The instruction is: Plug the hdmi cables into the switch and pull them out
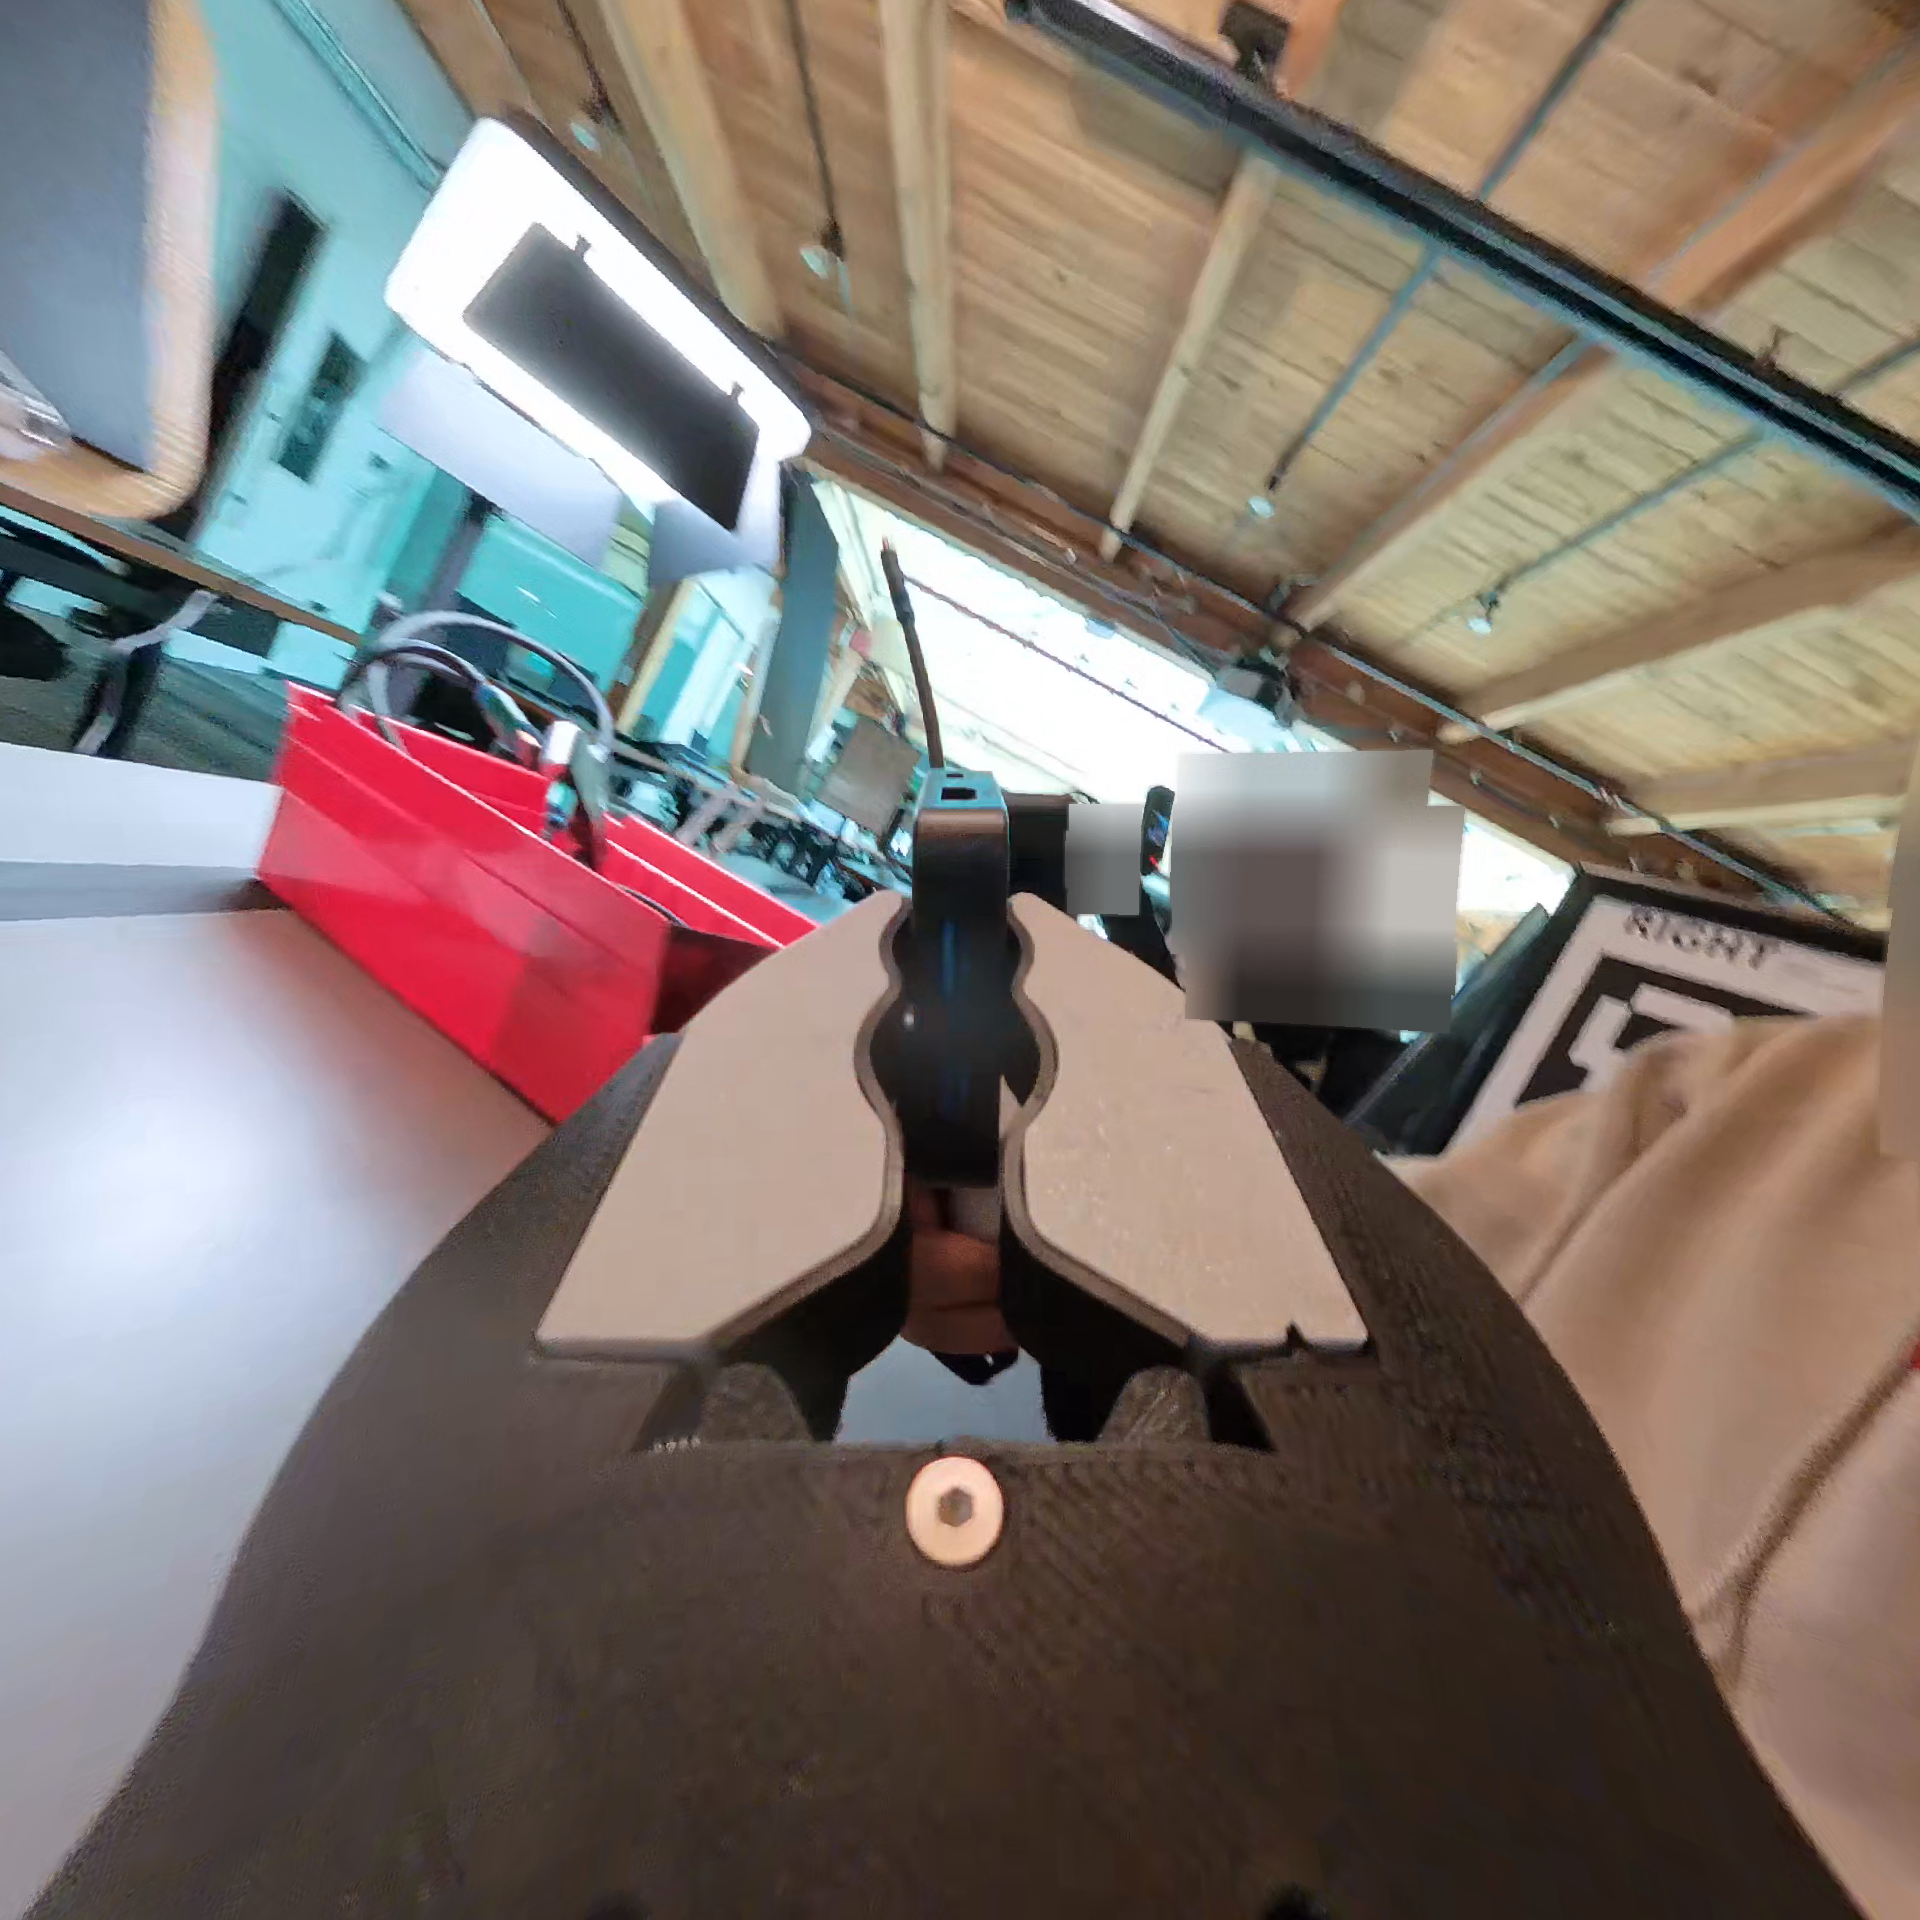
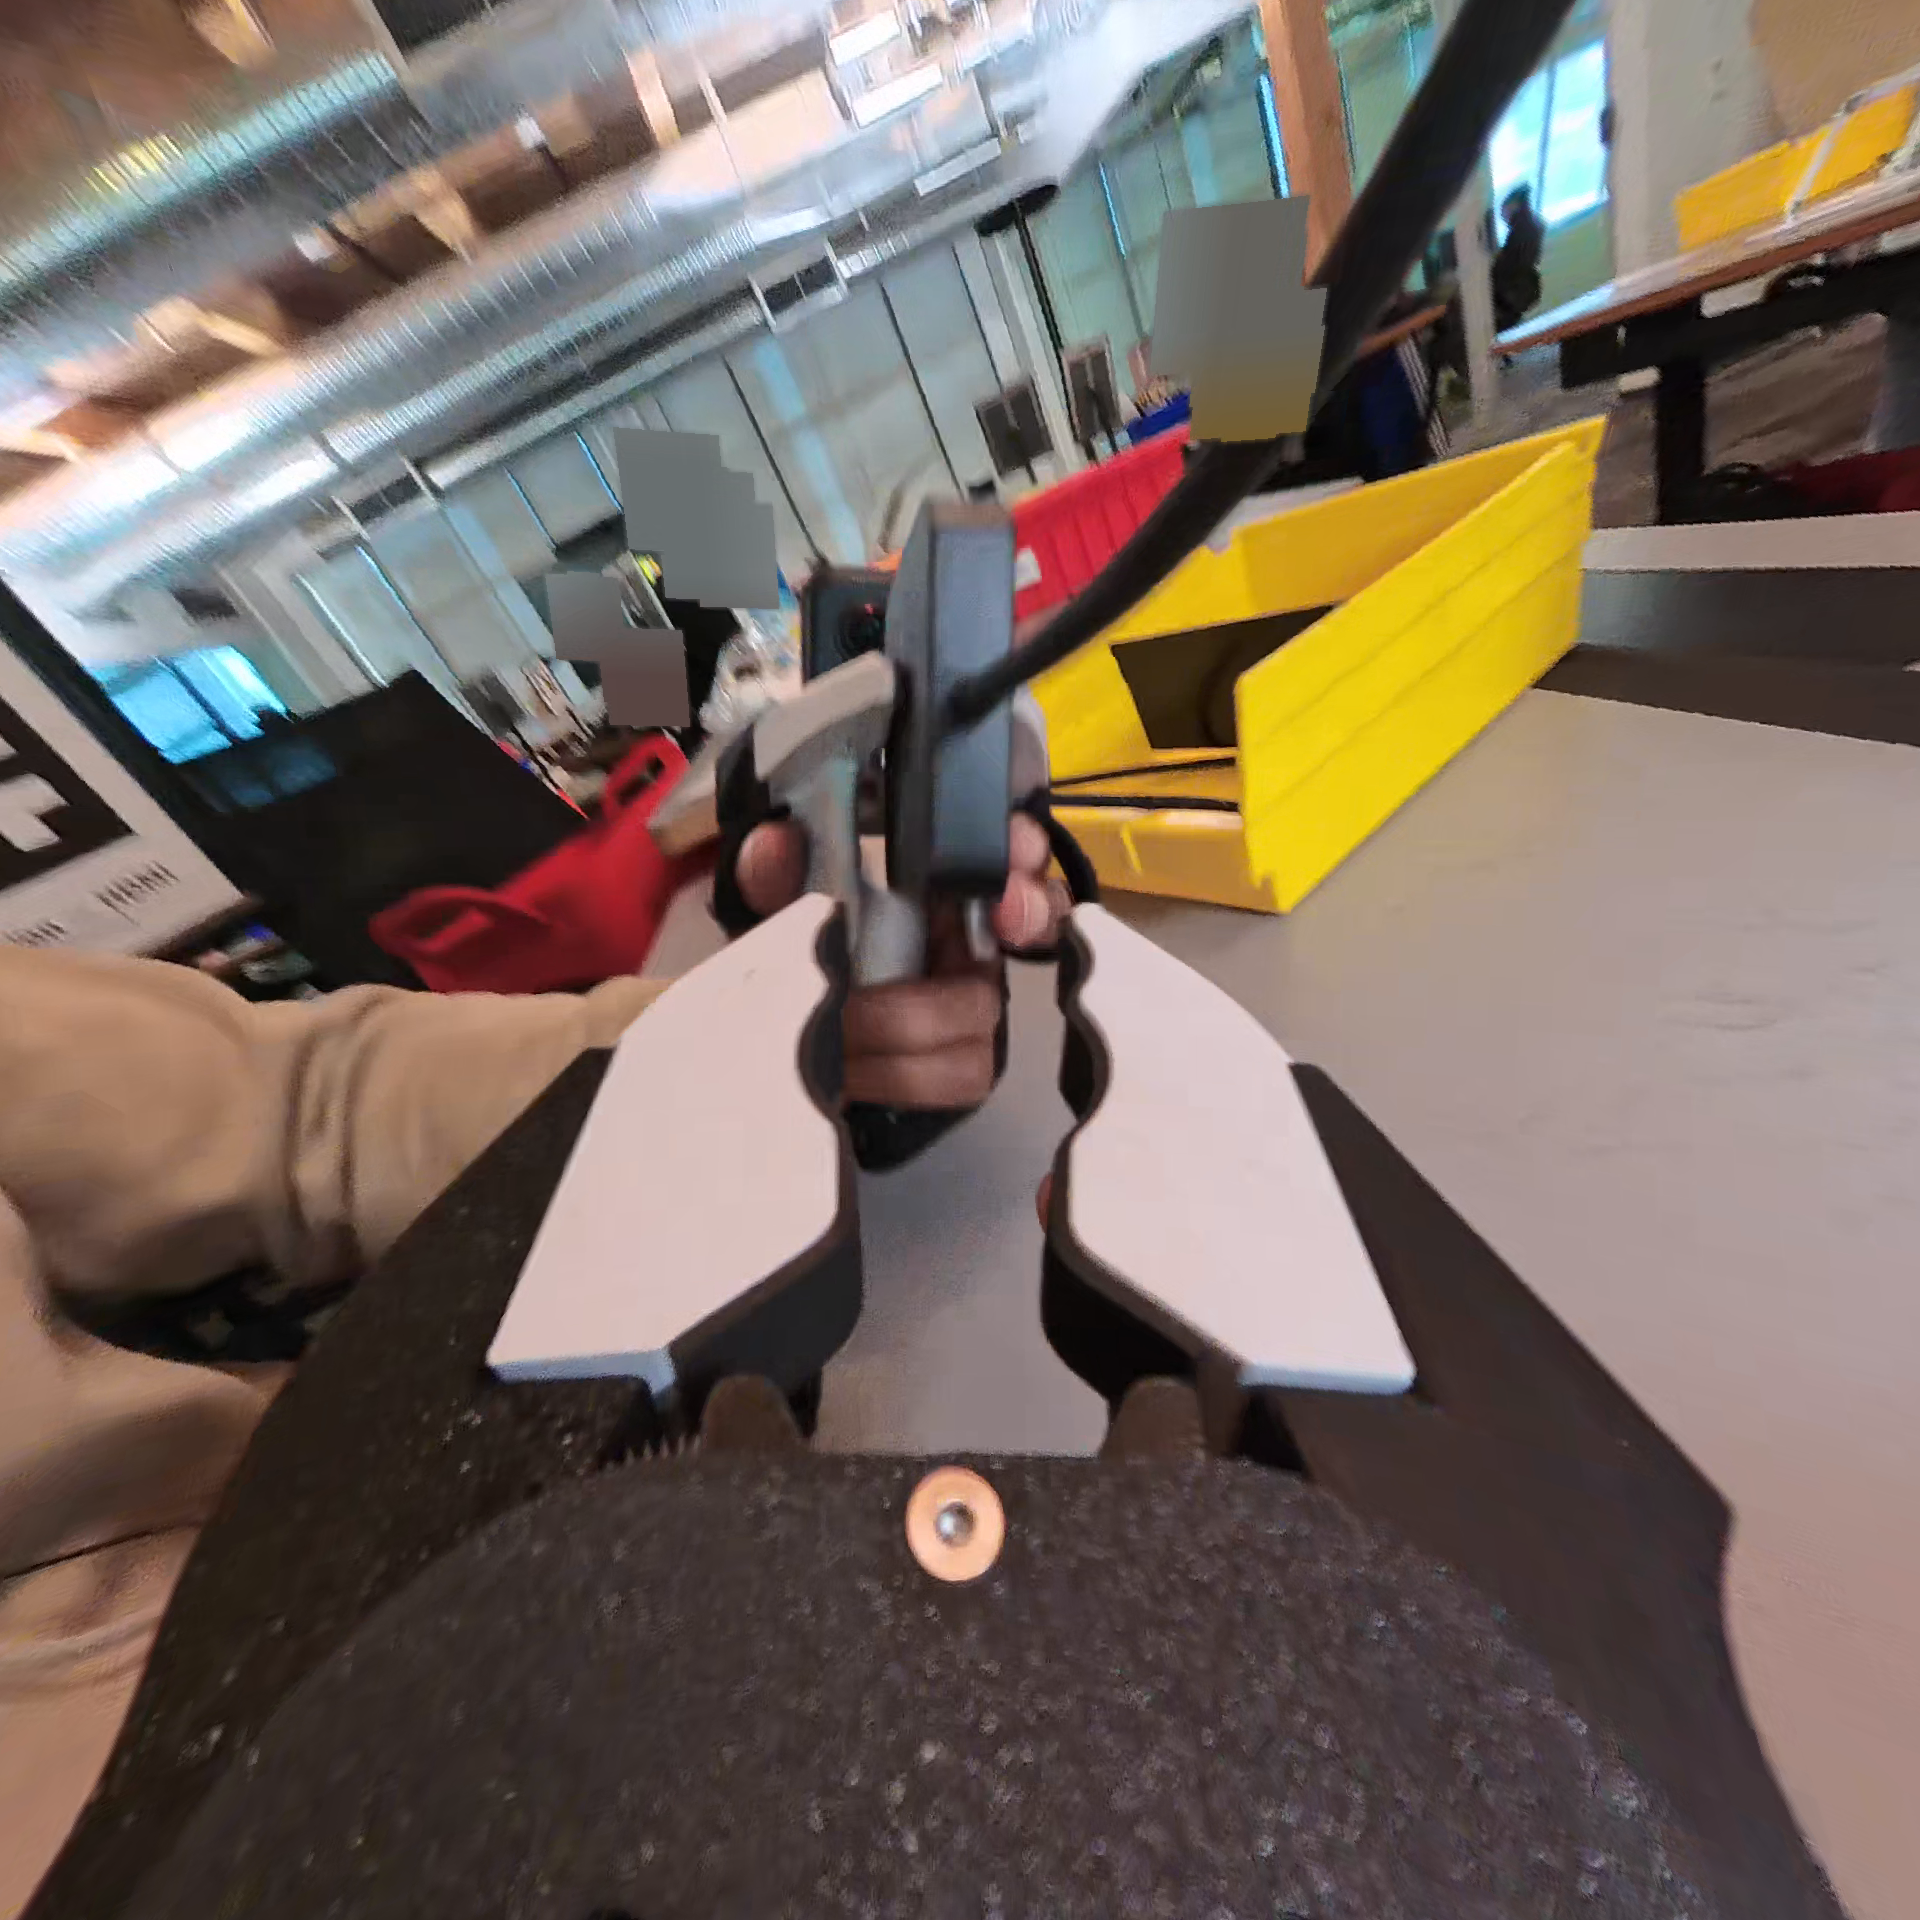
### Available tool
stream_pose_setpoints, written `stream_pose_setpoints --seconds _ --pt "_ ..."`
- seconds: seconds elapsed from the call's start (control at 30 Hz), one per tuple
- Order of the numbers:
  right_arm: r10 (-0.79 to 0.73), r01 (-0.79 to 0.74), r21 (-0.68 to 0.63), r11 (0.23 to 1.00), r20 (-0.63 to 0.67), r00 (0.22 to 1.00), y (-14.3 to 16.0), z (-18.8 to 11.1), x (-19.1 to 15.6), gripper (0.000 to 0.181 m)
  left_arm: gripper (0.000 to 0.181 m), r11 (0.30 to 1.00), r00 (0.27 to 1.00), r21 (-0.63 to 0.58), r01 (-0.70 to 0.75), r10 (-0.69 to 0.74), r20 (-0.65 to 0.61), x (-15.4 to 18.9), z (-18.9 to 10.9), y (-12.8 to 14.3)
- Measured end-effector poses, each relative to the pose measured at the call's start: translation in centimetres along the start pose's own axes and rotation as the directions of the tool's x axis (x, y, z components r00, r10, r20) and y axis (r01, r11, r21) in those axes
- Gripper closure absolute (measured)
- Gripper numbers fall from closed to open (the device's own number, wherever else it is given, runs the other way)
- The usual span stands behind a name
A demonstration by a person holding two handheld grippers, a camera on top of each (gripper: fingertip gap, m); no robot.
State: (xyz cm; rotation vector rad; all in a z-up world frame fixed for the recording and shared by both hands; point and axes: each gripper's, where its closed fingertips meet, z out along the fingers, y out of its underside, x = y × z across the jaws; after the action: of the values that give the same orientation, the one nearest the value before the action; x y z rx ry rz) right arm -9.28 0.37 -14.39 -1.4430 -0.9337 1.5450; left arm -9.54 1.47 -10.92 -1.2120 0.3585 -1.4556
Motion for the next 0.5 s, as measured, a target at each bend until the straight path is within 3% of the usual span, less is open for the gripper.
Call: stream_pose_setpoints --seconds 0.07,0.13,0.2,0.33,0.5 --pt "-0.029 0.028 0.015 0.999 0.065 0.997 -0.2 -0.4 -1.0 0.167 0.167 0.998 0.999 -0.054 -0.019 0.017 -0.039 0.9 0.8 1.1" --pt "-0.133 0.134 -0.005 0.991 0.079 0.988 -0.5 -1.1 -1.5 0.168 0.165 0.993 0.997 -0.112 -0.038 0.030 -0.075 1.6 1.0 1.5" --pt "-0.276 0.283 -0.096 0.954 0.081 0.958 -0.4 -2.0 -1.4 0.168 0.162 0.964 0.990 -0.224 -0.143 0.136 -0.047 1.4 0.8 2.3" --pt "-0.399 0.422 -0.362 0.831 0.140 0.906 1.6 -4.5 0.0 0.168 0.158 0.779 0.905 -0.495 -0.386 0.425 -0.037 -0.1 -0.1 5.2" --pt "-0.343 0.386 -0.562 0.732 0.186 0.921 5.3 -6.1 0.8 0.168 0.158 0.626 0.891 -0.671 -0.397 0.439 -0.117 -0.6 -0.5 9.9"
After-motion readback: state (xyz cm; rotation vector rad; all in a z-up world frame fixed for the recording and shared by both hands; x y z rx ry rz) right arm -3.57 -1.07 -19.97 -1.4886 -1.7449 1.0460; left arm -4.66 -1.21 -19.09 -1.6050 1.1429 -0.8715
